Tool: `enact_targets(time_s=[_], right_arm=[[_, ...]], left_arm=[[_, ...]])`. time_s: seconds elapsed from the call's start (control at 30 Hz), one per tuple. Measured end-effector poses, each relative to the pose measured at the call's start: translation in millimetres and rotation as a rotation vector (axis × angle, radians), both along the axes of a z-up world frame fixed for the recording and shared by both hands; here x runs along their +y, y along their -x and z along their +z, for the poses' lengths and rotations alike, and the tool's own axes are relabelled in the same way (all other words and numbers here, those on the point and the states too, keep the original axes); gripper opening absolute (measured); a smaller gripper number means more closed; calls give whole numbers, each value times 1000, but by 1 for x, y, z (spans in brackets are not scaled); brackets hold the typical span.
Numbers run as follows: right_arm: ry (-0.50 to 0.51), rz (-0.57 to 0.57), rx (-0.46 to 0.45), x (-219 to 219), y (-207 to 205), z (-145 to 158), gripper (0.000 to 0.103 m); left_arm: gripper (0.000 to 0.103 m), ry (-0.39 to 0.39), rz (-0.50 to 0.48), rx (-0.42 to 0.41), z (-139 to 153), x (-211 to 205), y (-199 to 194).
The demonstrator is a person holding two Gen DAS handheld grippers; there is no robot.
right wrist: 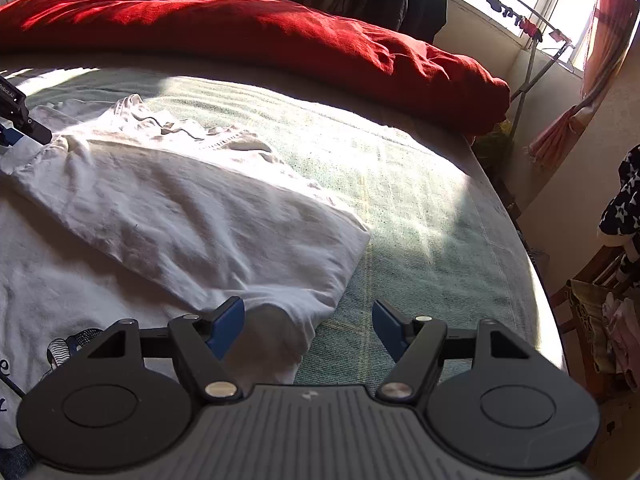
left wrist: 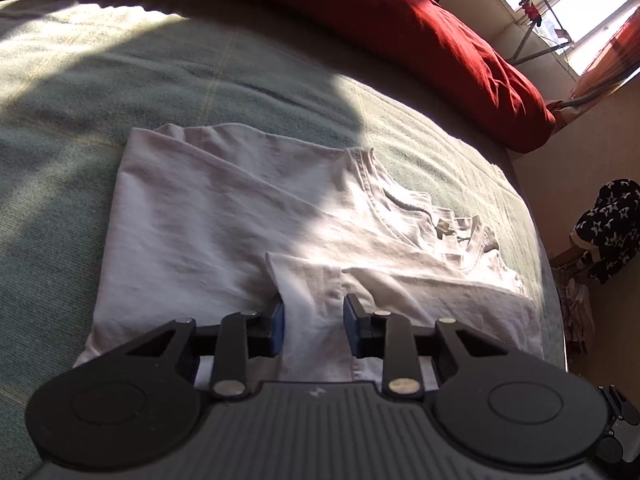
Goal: Fold clothes
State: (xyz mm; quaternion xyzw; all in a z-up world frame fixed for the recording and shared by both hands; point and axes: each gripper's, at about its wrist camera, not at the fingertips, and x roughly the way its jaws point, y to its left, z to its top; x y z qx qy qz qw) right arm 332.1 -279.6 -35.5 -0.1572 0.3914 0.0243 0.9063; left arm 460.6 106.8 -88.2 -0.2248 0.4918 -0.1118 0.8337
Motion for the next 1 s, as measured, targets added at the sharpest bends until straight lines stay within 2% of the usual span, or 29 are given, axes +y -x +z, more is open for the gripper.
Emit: enact_targets(time_s=[0.03,0.13,0.27,0.43,0.63,0.83,1.0], right_arm=[[-1,0,0,0,0,0,75],[-2,0,2,1,-2,0,75],[-8,-10,7,-2,-3,-1,75],[-8,-17,15,-4,-3,-4,75],[-4,-17,13,-7,-3,-4,75],[-6,-38,22,-12,-11,-9,75],[-6,-55,30,-15,-18,-12,76]], left_arm=[[6,-19,-7,-10,3,-2,1],[1,-75,-28,-41,12,-8,2],[0,-100,-51,-91,30,-11,-4],[0,-115,-54,-97,38,-8,-16],[0,-132,-32,-78,29,-1,-27],[1,-139,-25,-16,9,3,-33],[1,-146,-33,-20,11,3,-29]])
